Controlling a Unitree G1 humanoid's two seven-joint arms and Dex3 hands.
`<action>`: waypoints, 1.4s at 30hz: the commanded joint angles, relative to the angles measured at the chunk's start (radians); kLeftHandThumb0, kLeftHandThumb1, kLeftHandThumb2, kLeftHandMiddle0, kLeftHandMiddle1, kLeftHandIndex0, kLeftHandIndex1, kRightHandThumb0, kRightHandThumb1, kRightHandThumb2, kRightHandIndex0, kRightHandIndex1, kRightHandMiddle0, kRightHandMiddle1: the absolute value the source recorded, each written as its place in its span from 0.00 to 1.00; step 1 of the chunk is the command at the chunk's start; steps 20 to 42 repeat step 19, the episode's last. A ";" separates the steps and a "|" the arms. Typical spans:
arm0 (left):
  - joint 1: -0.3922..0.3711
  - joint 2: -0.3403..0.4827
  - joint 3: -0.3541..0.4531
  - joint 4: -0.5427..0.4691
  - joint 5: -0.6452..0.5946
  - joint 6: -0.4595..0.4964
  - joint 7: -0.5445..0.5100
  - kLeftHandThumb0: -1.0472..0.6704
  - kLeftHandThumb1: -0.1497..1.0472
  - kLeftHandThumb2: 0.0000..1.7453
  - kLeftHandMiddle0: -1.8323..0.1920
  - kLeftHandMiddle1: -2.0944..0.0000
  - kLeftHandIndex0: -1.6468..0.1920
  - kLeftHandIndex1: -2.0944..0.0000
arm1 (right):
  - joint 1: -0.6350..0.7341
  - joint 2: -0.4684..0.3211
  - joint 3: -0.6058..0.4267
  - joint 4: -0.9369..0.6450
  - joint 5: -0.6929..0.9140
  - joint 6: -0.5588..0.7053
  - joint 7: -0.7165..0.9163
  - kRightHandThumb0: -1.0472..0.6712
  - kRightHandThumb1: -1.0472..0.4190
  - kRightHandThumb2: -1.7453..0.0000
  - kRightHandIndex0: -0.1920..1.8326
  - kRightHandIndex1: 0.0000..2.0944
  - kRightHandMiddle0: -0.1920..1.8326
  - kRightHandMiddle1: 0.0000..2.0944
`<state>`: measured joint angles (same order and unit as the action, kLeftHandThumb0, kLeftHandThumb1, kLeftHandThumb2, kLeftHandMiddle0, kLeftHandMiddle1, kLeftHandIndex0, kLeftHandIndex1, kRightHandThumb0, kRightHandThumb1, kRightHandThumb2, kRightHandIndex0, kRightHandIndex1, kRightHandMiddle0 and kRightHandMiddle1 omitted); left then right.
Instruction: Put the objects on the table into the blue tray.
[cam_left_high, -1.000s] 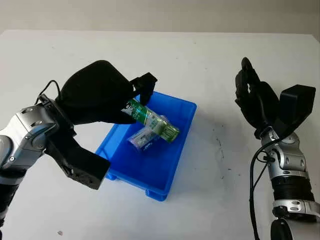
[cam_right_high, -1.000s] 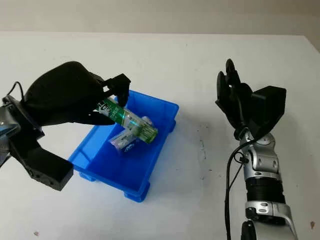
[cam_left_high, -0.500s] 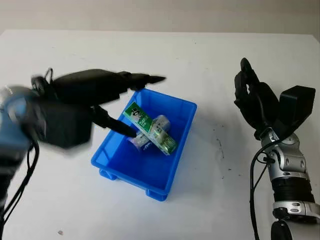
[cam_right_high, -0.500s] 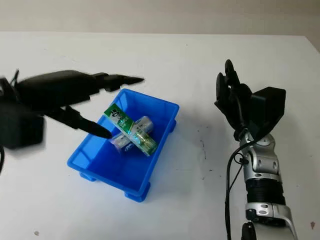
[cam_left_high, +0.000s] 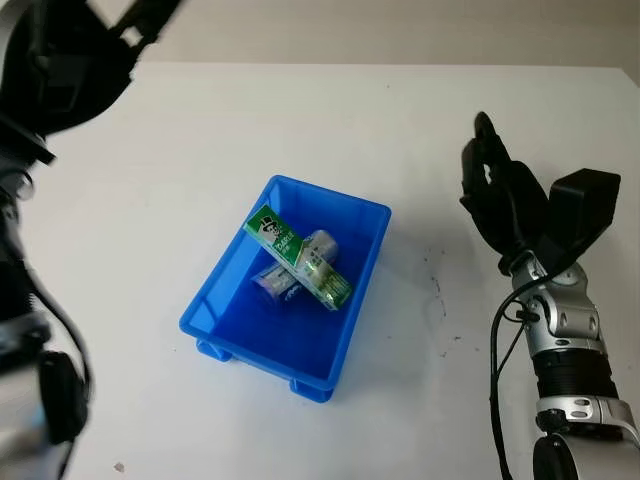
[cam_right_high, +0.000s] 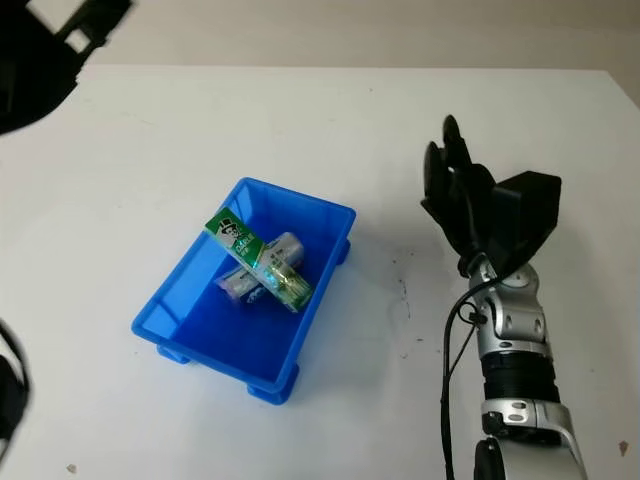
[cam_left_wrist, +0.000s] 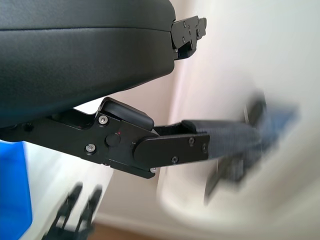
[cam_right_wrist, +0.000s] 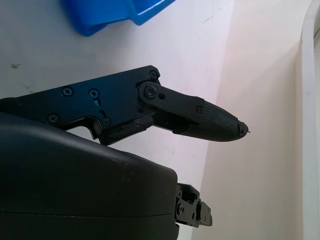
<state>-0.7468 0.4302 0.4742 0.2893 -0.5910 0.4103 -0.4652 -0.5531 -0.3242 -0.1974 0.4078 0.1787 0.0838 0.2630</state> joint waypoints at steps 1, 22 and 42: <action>0.039 -0.030 -0.005 0.015 0.018 -0.042 0.022 0.15 1.00 0.40 1.00 1.00 1.00 1.00 | -0.017 -0.005 -0.002 -0.010 0.005 -0.009 0.007 0.19 0.00 0.59 0.00 0.00 0.00 0.00; 0.233 -0.160 -0.121 0.153 0.181 -0.314 0.064 0.13 1.00 0.40 1.00 1.00 1.00 1.00 | -0.059 0.019 0.008 0.027 -0.009 -0.024 -0.025 0.19 0.00 0.58 0.00 0.00 0.00 0.00; 0.233 -0.160 -0.121 0.153 0.181 -0.314 0.064 0.13 1.00 0.40 1.00 1.00 1.00 1.00 | -0.059 0.019 0.008 0.027 -0.009 -0.024 -0.025 0.19 0.00 0.58 0.00 0.00 0.00 0.00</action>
